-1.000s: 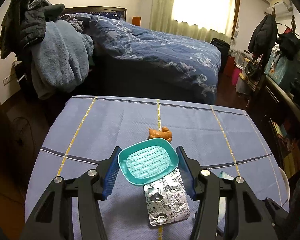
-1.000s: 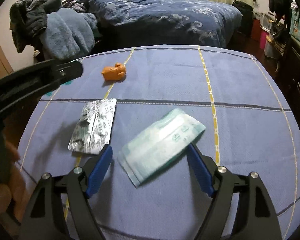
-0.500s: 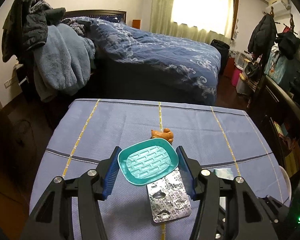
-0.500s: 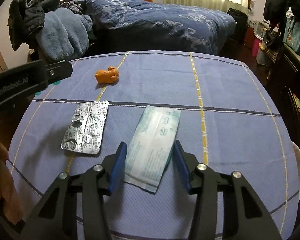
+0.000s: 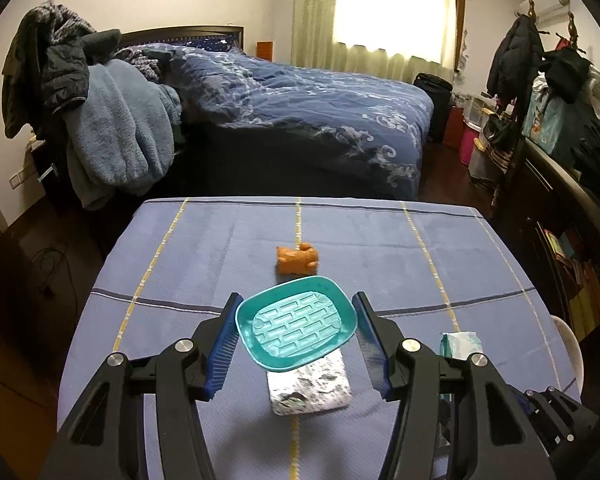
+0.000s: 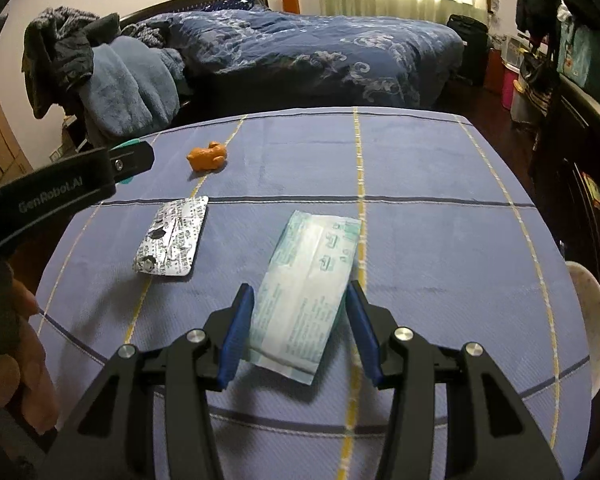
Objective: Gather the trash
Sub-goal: 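Carry soap dish and wipe packet over the wastebasket and open both grippers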
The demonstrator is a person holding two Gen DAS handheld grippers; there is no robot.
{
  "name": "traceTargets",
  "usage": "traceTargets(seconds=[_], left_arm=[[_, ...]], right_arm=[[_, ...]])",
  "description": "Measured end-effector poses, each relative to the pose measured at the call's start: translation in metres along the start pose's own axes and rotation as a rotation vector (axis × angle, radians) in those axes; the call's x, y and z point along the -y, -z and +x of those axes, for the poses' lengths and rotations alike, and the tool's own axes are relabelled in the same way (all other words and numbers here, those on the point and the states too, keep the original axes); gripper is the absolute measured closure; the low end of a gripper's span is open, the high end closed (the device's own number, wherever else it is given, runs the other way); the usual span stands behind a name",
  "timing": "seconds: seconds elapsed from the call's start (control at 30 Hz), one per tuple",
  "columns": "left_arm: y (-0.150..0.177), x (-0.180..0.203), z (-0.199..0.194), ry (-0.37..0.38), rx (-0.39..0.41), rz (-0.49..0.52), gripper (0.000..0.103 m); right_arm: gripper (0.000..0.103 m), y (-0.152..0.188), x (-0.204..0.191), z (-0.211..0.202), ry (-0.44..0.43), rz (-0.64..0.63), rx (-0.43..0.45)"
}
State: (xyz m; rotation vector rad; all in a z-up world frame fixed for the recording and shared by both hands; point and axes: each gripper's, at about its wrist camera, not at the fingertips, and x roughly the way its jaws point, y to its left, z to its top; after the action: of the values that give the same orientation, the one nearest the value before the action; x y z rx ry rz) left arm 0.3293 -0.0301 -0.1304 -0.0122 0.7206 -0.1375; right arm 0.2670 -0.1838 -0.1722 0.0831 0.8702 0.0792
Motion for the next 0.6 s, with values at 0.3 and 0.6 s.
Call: traceTargets(seconds=[0.3, 0.6], left_arm=[[0.003, 0.037, -0.011, 0.026, 0.006, 0.054, 0.047], [0.004, 0.094, -0.015, 0.074, 0.008, 0.123, 0.047]], right_arm=[[0.055, 0.012, 0.037, -0.026, 0.003, 0.062, 0.035], [0.054, 0.029, 0.094, -0.050, 0.024, 0.156, 0.061]])
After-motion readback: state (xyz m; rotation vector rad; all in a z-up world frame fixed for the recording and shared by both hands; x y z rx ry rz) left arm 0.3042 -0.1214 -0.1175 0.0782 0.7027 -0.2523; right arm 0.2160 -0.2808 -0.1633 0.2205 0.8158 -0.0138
